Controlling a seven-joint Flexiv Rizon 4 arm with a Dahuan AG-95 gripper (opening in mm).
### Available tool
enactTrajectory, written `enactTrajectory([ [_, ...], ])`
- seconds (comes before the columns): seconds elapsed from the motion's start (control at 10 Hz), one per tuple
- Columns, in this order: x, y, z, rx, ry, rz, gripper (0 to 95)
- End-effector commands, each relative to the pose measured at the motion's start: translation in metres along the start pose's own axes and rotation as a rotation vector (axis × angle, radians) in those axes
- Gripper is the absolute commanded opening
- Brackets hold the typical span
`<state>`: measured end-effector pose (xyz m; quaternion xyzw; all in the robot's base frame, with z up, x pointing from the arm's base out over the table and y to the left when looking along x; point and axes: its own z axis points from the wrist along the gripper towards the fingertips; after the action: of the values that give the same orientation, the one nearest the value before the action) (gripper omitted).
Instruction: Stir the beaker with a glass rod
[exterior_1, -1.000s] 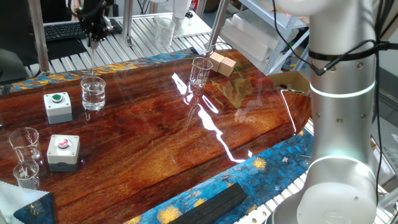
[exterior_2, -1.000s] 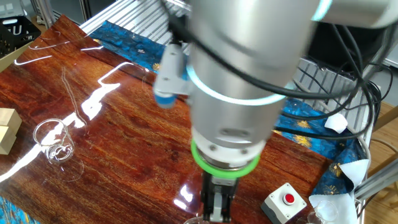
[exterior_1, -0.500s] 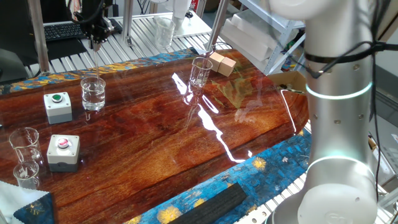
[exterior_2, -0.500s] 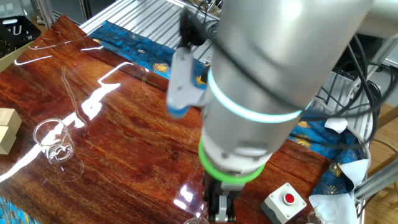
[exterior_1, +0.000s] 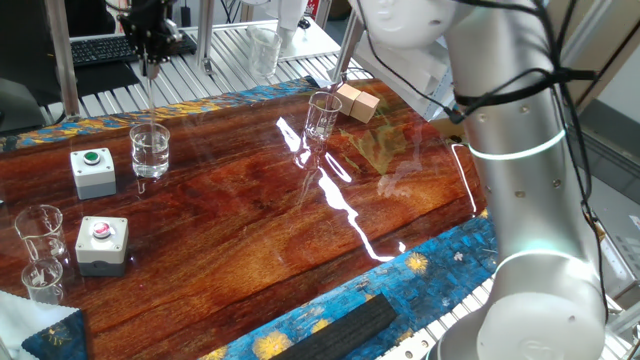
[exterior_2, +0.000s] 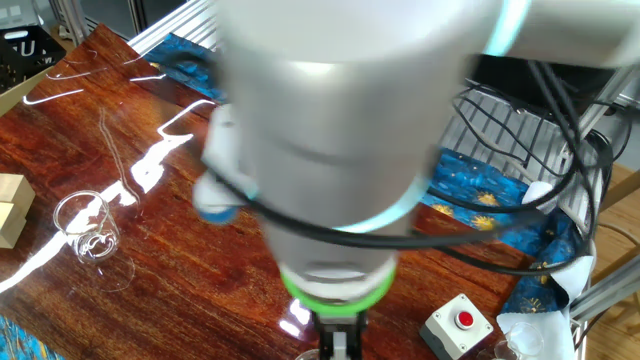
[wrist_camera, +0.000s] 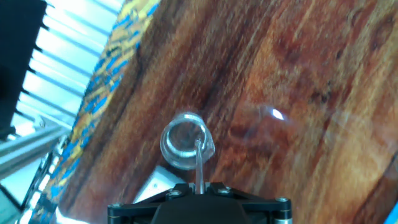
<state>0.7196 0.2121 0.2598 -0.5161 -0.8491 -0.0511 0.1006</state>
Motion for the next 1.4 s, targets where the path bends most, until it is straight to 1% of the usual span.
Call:
enactTrajectory([
  [0.1,0.0015,-0.0033,0.0033,-0.068,-0.095,0.038,0.0],
  [0.2,0.0013,-0.0031,0.0031,-0.068,-0.134,0.034,0.0],
  [0.3,0.0011,-0.0029,0.0029,-0.066,-0.157,0.033,0.0],
  [0.4,0.001,-0.0028,0.0028,-0.061,-0.174,0.03,0.0],
  [0.6,0.001,-0.0028,0.0028,-0.056,-0.185,0.026,0.0],
  [0.9,0.001,-0.0027,0.0028,-0.057,-0.177,0.029,0.0],
  [1.0,0.001,-0.0027,0.0029,-0.061,-0.17,0.029,0.0],
  [1.4,0.0012,-0.0017,0.004,-0.064,-0.162,0.035,0.0],
])
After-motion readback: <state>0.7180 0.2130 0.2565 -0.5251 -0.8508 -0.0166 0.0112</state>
